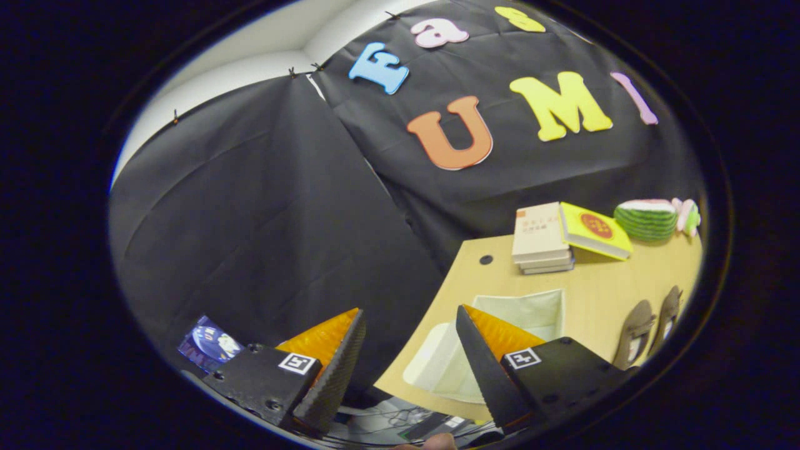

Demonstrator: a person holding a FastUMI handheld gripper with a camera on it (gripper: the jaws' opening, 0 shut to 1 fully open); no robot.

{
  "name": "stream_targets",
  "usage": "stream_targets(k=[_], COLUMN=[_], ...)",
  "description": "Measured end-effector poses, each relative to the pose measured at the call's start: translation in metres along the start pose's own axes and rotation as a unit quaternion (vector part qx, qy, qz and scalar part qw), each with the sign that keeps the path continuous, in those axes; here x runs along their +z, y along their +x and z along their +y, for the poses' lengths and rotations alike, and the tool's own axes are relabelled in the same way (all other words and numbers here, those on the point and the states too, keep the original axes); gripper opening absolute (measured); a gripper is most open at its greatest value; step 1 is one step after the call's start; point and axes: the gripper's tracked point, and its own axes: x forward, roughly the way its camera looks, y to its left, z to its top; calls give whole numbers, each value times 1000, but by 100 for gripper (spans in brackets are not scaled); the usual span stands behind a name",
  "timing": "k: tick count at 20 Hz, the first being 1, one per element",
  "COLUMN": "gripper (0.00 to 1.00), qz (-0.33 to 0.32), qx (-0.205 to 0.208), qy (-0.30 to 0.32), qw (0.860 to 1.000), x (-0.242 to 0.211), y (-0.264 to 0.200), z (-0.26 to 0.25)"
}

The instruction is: Open the storage box then place both shoes into the box .Put the left shoe in first, then the right shoe, with the right side of both shoes facing outward in a uniform manner.

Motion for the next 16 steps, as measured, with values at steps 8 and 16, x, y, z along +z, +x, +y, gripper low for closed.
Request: stream_targets(k=[8, 16], gripper=[100, 100], qz=[-45, 8], qx=[-127, -231], qy=[-21, -18], qw=[991, 973], x=[22, -8], y=[-79, -152], z=[-126, -300])
